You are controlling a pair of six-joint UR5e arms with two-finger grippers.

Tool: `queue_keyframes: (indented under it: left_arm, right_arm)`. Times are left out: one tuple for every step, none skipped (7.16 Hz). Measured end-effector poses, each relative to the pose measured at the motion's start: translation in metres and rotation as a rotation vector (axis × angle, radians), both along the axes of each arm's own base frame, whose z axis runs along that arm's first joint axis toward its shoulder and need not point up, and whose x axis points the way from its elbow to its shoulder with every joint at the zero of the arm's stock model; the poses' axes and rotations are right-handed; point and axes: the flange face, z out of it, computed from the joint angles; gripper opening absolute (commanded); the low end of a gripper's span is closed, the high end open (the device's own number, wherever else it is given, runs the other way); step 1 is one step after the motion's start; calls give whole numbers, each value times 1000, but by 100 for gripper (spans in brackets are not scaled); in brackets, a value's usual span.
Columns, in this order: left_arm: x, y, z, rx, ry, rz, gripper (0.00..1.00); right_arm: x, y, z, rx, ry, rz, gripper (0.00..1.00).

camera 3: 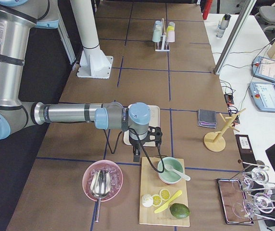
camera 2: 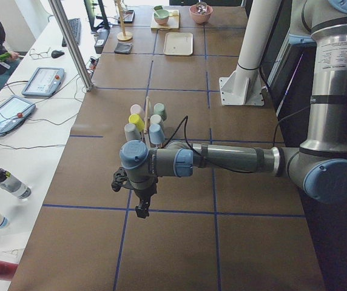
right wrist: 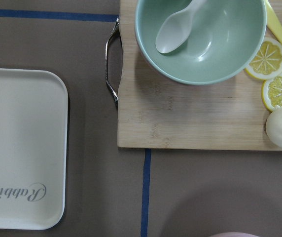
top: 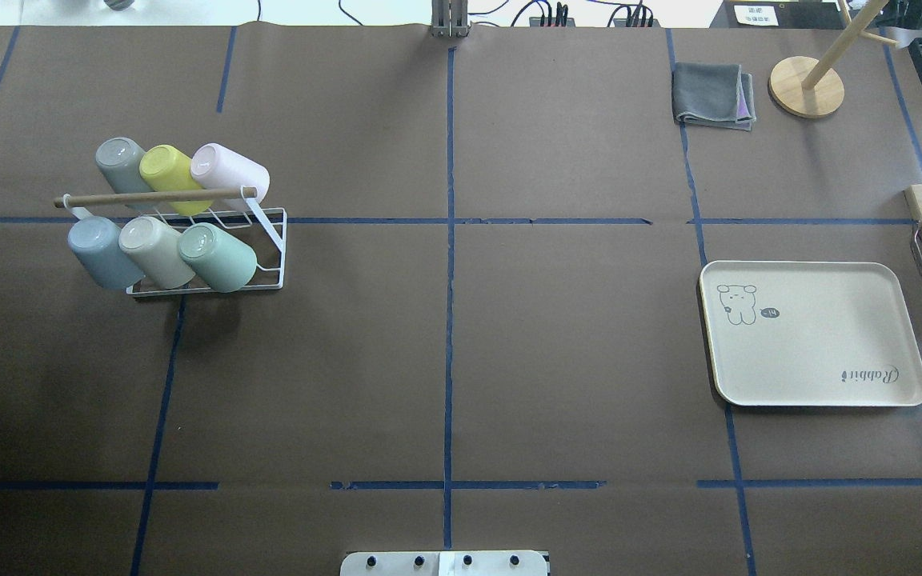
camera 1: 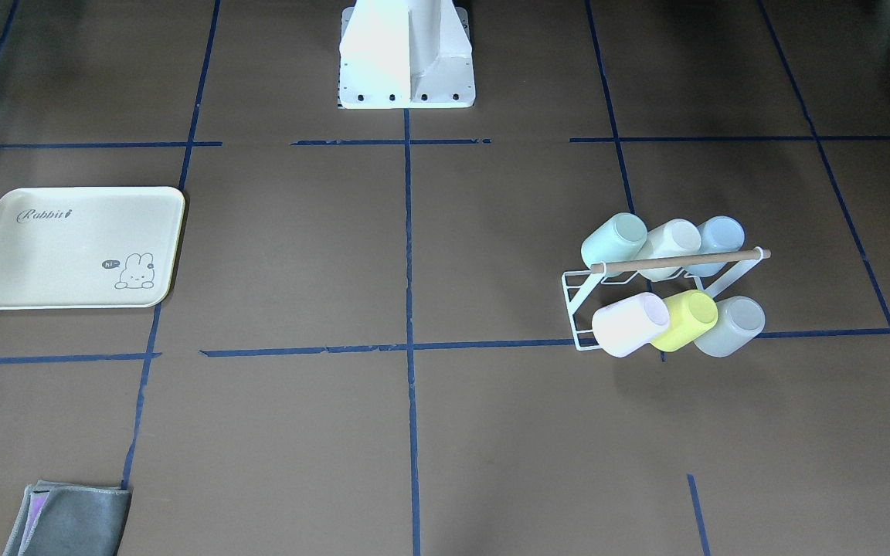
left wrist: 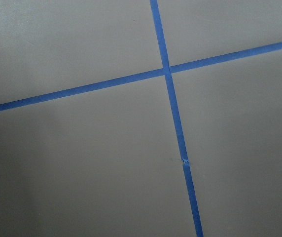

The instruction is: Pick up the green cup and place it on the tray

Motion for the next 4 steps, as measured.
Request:
queue_keyframes:
  left_arm:
    - [0,0,1,-2,0,0,100]
    - [0,0,2,-5,0,0,100]
    - [0,0,3,-7,0,0,100]
    - [0,0,4,-8,-1,1,100]
  right_arm:
    - [-2,-2,-6,23,-3,-4,100]
    - [-8,-6,-18,85,-7,-20,100]
    - [-18,-8,-24,125,-16,-36,100]
    - [-30,-10,-25,125,-38,-40,100]
